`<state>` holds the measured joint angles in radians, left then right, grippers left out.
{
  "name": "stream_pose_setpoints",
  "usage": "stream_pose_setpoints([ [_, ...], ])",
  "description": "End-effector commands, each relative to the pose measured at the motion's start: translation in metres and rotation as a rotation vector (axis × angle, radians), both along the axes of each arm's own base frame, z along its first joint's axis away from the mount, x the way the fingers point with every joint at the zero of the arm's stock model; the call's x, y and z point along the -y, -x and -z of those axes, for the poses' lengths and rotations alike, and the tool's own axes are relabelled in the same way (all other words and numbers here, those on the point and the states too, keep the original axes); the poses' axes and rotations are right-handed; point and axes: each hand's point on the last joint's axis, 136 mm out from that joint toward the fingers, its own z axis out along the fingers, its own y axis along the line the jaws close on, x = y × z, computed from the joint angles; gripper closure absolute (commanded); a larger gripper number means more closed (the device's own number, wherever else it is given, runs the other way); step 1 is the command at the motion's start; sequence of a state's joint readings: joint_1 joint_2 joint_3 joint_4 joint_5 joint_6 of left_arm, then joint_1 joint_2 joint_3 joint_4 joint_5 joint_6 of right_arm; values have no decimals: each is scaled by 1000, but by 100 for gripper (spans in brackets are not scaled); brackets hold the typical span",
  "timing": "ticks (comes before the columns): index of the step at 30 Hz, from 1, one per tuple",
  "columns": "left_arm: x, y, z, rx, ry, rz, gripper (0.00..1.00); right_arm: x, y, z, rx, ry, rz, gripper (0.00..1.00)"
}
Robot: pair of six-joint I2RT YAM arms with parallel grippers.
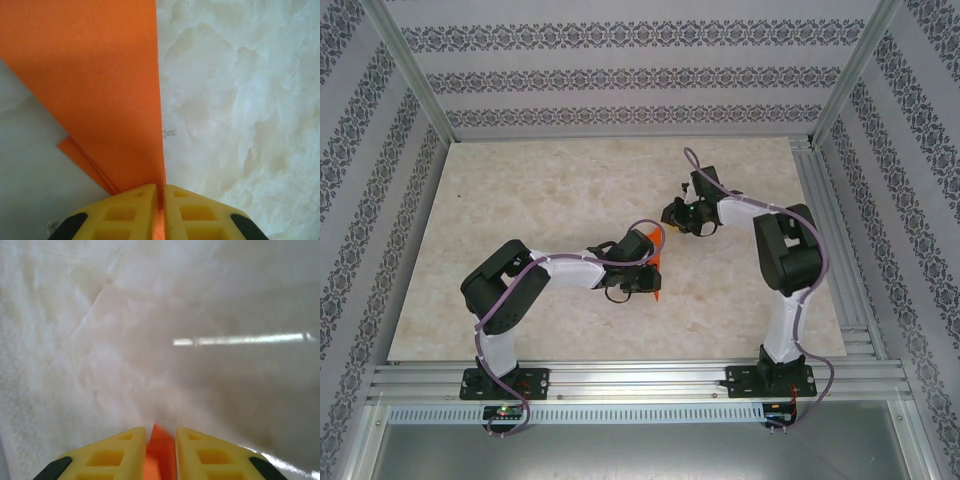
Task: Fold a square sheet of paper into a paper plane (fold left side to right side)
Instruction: Fold the wing for the fifth time at the center of the table.
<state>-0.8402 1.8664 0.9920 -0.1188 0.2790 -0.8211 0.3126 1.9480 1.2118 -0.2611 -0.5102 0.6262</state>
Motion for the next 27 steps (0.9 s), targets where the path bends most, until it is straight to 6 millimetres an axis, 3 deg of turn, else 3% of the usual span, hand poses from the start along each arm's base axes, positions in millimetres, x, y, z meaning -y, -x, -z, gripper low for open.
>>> stream_pose_setpoints([
  [1,-25,45,43,-145,-156,37,85,-11,26,-50,88,-95,-53,82],
  [5,-23,44,42,-140,-152,37,86,-18,67,-42,11,-155,-46,90],
  [8,-25,44,42,-138,-155,34,86,-21,82,-28,-27,-148,-38,96],
  [11,-27,45,42,-138,-158,31,86,-21,86,-14,-54,-148,-21,100],
  [18,-27,44,41,-130,-156,29,86,-28,92,8,-95,-124,-36,100],
  [27,-27,45,43,-132,-161,31,87,-39,92,25,-127,-118,-44,100],
])
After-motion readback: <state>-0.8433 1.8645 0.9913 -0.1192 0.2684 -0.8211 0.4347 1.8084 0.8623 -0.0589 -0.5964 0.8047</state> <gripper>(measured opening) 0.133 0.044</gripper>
